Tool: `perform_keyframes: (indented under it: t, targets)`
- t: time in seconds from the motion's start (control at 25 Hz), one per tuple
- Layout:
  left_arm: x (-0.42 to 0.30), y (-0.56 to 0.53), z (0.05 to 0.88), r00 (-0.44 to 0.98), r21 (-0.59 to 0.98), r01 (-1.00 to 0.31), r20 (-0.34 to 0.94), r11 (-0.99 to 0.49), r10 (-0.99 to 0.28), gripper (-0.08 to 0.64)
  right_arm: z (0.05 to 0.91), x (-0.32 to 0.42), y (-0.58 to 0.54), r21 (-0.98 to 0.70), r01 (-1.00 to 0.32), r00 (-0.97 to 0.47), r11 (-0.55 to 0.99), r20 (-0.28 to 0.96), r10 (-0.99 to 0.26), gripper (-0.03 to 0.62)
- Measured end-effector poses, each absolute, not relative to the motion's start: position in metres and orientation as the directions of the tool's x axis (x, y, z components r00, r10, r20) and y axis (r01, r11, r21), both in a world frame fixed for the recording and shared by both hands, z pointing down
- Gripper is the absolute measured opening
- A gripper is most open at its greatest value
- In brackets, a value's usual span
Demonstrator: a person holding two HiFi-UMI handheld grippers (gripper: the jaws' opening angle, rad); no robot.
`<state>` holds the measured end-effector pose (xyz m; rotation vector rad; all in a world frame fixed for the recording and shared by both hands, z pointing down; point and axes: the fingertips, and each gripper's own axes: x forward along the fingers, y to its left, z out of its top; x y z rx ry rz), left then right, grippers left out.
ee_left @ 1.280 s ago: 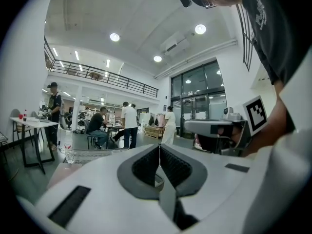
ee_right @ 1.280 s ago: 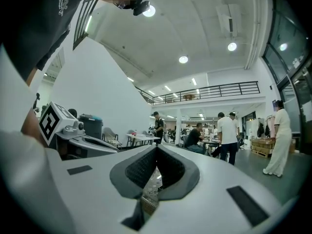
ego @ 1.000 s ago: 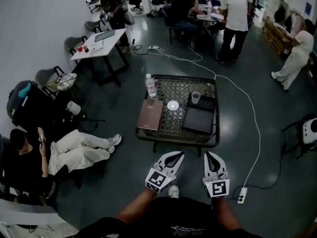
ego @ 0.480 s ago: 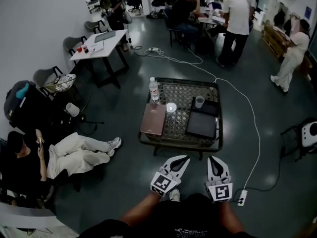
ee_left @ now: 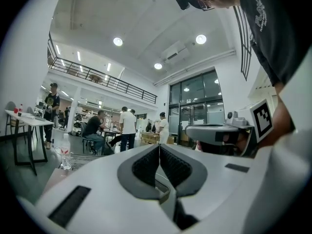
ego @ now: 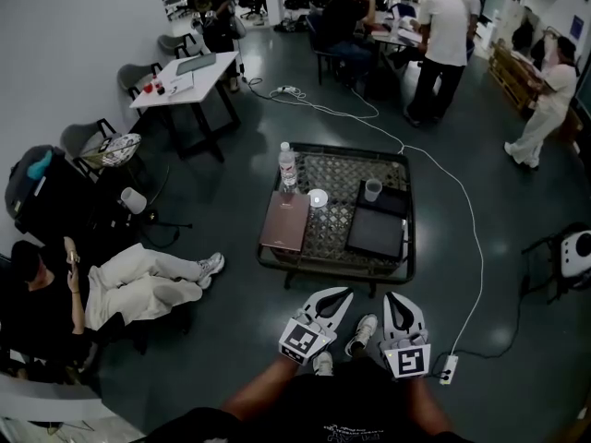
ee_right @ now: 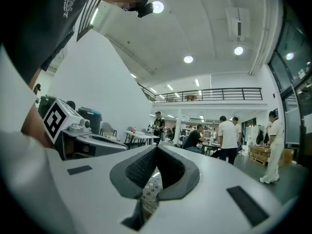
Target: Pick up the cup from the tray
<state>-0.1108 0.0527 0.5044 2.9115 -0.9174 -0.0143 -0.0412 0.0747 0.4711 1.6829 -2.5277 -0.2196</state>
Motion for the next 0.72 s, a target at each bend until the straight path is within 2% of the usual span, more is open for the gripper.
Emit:
perform_keyframes:
  t: [0.4,0.56,0.72]
  targets:
    - [-0.108,0.037,0.503,0.819,0.076,-0.574,0.032,-0.816,-0.573,0.011,0.469,-0.042,0.052,0.152,-0.910,-0.392,0.385,-0.023,-0.920,0.008]
    - [-0.104,0.026,0.499,0.814,0.065,-0.581,0.026,-0.811,-0.581,0.011,0.481,-0.026,0.037,0.070,-0.923,-0.381,0.380,-0.001,-0.925,0.008]
    - [-0.094,0.010,0.497,0.815,0.061,-0.579,0.029,-0.813,-0.578,0.011,0.483,-0.014,0.024,0.060,-0.919,-0.387,0.389,0.031,-0.921,0.008]
